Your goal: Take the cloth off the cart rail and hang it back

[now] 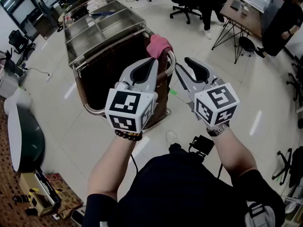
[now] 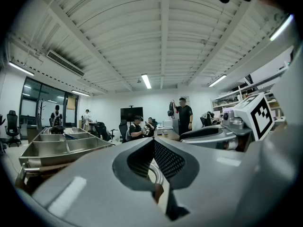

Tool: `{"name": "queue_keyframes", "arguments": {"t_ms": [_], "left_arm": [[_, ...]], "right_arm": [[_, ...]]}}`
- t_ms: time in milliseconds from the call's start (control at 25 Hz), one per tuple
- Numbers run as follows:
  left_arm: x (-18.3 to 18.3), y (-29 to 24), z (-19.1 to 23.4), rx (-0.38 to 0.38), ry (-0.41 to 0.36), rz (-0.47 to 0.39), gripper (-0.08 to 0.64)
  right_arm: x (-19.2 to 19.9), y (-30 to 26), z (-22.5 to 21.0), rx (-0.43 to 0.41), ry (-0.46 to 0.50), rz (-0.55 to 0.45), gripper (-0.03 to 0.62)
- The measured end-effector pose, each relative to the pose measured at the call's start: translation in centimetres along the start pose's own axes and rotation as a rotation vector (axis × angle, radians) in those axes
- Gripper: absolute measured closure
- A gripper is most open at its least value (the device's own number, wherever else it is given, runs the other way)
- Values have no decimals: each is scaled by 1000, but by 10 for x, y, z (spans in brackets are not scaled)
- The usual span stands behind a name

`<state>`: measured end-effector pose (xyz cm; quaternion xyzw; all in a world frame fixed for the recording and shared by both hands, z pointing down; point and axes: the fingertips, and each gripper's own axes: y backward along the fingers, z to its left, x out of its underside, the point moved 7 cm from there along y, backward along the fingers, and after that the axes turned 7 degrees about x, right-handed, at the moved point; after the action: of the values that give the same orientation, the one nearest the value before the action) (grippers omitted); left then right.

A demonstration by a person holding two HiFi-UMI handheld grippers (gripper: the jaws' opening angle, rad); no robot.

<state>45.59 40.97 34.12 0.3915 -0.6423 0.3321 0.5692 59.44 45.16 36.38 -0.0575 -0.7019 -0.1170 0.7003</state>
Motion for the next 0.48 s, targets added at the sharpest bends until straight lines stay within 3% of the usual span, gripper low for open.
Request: {"name": "queue_keyframes", "arguments": {"t_ms": [240, 480], "left_arm": [[3, -70, 40, -12, 14, 60, 557], [36, -139, 83, -28, 58, 159, 557]], "right_arm": [[11, -66, -57, -33, -12, 62, 450], [45, -136, -112, -82, -30, 150, 436]]}}
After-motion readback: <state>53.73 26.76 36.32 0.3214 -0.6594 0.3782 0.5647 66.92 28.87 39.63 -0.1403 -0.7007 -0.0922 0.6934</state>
